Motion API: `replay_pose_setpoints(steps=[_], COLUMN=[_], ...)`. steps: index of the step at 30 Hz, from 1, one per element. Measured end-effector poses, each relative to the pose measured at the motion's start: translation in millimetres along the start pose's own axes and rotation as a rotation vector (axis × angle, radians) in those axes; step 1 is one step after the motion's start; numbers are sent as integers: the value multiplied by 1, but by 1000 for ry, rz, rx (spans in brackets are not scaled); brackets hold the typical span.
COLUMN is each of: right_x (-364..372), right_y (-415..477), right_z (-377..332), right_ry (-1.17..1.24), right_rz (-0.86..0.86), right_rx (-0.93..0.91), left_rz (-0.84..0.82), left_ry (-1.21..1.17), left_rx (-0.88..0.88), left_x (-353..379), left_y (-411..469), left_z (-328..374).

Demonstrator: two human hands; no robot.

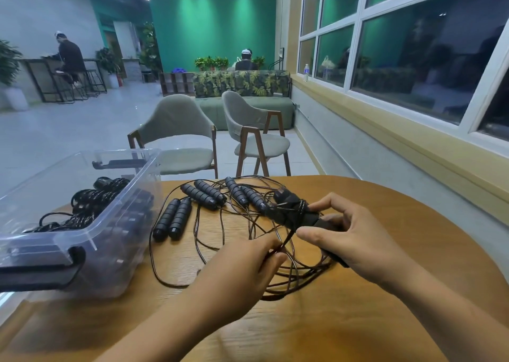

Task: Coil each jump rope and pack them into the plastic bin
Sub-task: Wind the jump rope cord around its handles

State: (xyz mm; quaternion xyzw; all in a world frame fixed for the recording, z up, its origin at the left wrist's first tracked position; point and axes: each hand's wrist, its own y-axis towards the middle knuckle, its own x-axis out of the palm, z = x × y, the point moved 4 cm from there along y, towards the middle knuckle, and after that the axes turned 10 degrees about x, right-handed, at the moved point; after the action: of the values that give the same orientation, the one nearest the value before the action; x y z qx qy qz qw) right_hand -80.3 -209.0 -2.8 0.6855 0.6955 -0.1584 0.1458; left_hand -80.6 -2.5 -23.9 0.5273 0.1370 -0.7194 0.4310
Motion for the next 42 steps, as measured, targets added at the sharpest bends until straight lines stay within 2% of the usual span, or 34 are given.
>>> replay_pose_setpoints(steps=[5,9,14,17,19,25,30,35,38,42], right_x=[6,11,2,-2,-2,-8,-12,-4,6,17], right_y=[2,-2,-9,-14,-16,-19,-16,-21,-23,-20], right_z=[4,5,5,4,5,3,7,5,7,6], right_ry=[-297,-521,-469,-498,-493,-350,-270,-41,159,333], right_rz=[-37,-237,-490,-644,-745,-970,-1075,-1186,-1217,-1169], right_rx=[22,114,204,220,224,216,183,130,92,47], left_rz=[-43,-78,-61,-7,-33,-21,12,15,68,120], left_ry=[234,310,321,364,297,144,173,220,219,238], left_rx=[86,220,397,450,464,524,569,567,531,473], left_x=[-12,-14,-10,-13,-15,-19,-20,-23,-23,-21], left_y=[-2,-2,-4,-3,-3,-5,-10,-13,-12,-10], left_z=[8,11,13,18,19,22,25,25,24,18])
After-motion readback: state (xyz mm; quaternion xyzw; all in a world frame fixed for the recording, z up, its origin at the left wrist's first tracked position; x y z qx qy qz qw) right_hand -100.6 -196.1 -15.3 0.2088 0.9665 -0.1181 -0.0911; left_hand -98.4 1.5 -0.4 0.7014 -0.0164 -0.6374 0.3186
